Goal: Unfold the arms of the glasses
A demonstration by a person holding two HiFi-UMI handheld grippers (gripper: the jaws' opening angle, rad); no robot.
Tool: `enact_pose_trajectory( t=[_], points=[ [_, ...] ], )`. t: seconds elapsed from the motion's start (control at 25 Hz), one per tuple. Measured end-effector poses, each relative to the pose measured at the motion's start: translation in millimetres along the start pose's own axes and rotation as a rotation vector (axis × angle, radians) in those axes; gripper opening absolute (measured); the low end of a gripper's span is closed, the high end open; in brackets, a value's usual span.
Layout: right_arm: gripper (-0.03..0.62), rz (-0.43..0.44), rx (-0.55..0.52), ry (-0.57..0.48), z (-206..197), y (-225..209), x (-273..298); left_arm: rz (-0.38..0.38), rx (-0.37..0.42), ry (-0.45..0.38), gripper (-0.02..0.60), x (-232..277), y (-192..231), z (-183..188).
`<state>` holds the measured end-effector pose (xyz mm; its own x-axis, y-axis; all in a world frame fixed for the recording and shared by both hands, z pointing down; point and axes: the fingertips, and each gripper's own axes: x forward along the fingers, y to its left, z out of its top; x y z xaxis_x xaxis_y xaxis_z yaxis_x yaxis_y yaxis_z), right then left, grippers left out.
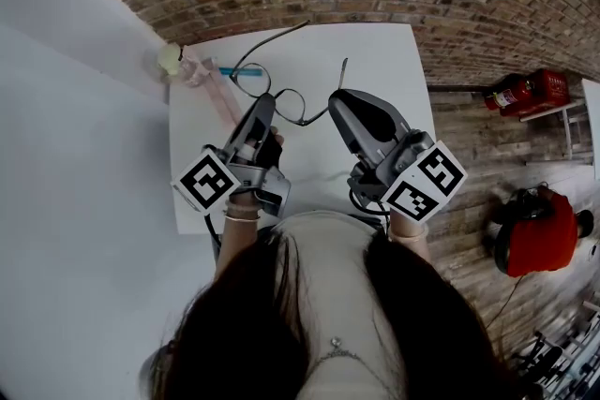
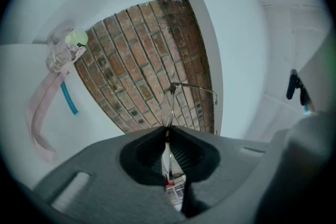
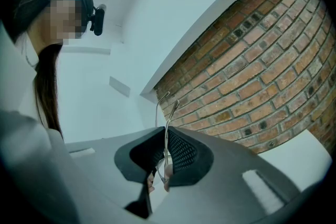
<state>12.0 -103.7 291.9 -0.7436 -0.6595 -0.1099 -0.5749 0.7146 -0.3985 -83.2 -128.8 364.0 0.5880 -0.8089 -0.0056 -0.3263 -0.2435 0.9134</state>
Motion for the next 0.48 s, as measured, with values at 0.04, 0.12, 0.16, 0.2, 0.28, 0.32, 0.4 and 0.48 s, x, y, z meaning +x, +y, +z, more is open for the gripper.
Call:
enact_pose_trajectory(
  t=[0.04,0.12,0.16,0.2,0.28,0.32,0.4,0.48],
  points=[
    [0.021,0.0,0.001,-0.001,0.3,0.0,-0.4,-0.002,-0.006,-0.003,0.023,0.0,-0.6,0.1],
    [0.021,0.0,0.003,-0.003,0.8,-0.4,-1.2,-0.008,-0.014,-0.008,0.023,0.3,-1.6,0.4],
    [0.021,0.0,0.005,-0.004,0.7,-0.7,-1.6,-0.01,-0.018,-0.01,0.023,0.4,-1.7,0.6],
    [0.021,-0.001,0.006,-0.005,0.7,-1.0,-1.9,-0.014,-0.022,-0.013,0.023,0.6,-1.9,0.9],
    [0.021,-0.002,0.01,-0.008,0.7,-1.5,-2.4,-0.021,-0.032,-0.018,0.023,0.7,-2.4,1.6],
    [0.021,-0.002,0.012,-0.01,0.8,-1.7,-2.6,-0.022,-0.036,-0.021,0.023,0.7,-2.4,1.8],
    [0.021,-0.003,0.014,-0.012,1.2,-2.3,-2.8,-0.024,-0.042,-0.024,0.023,0.9,-2.5,2.5],
    [0.021,-0.003,0.017,-0.014,1.6,-2.7,-3.0,-0.031,-0.044,-0.027,0.023,1.4,-3.2,3.4]
  ],
)
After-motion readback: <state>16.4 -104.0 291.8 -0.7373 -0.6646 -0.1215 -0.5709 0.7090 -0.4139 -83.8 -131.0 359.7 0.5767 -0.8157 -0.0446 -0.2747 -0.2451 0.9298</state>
